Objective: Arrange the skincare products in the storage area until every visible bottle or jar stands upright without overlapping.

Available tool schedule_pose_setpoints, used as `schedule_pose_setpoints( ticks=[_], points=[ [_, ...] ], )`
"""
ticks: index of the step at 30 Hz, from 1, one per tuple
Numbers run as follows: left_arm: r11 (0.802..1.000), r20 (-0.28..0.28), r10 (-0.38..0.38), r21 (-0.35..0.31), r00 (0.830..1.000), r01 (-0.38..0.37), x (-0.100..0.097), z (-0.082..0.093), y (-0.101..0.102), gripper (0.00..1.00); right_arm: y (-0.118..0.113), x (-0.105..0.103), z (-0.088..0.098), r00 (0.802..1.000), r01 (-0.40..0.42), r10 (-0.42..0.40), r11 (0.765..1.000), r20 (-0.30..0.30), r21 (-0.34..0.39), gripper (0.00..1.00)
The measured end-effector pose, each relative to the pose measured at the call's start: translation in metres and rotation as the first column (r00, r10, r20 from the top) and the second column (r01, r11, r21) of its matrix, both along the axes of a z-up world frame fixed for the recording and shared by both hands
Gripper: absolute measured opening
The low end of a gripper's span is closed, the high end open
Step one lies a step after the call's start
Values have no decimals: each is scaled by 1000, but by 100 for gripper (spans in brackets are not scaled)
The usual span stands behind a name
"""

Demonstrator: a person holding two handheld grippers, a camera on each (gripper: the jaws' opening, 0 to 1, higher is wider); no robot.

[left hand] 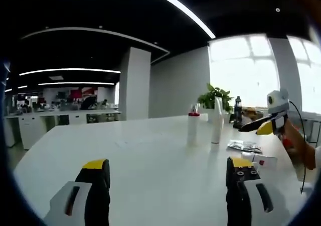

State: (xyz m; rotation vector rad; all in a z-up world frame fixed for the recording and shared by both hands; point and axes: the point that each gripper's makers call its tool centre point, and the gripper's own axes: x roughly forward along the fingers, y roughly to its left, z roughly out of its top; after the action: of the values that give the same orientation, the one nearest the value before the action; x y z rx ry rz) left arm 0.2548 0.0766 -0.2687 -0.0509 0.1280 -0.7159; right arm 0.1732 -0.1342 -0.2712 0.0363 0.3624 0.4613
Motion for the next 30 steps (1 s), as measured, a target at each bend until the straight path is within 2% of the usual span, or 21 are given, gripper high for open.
schedule_pose_setpoints(
  ticks=[2,6,11,14,17,19,21,25,28,30],
  points=[
    [1000,-1,1,-1,1000,-1,0,0,0,99,-4,4,-6,999,17,-19,999,-45,-50,73],
    [1000,0,-1,-1,1000,1,-2,0,0,99,-12,22,-2,999,41,-45,993,-30,-110,72],
    [1000,-1,-3,-3,1000,3,-4,0,-1,99,-16,30,2,998,59,-63,989,-25,-137,68],
    [1000,-1,-2,-4,1000,2,-5,0,-1,99,-24,37,-2,993,79,-94,980,-75,-181,64],
    [1000,1,-1,-3,1000,1,-6,1,-1,99,-27,34,-15,977,81,-122,971,-177,-223,60],
    [1000,1,-1,-4,1000,1,-7,1,-2,99,-27,34,-19,970,83,-132,970,-206,-230,59],
    [1000,2,1,-4,1000,-1,-8,1,-2,99,-31,31,-27,951,93,-163,961,-261,-260,56],
    [1000,5,-2,-7,1000,2,-10,2,-3,99,-33,30,-32,933,101,-195,949,-302,-300,44],
    [1000,12,-2,-8,1000,2,-13,3,-4,99,-31,22,-43,899,73,-198,947,-391,-313,44],
    [1000,19,7,-8,1000,-7,-13,4,-2,99,-29,23,-46,895,61,-192,946,-402,-317,46]
  ],
)
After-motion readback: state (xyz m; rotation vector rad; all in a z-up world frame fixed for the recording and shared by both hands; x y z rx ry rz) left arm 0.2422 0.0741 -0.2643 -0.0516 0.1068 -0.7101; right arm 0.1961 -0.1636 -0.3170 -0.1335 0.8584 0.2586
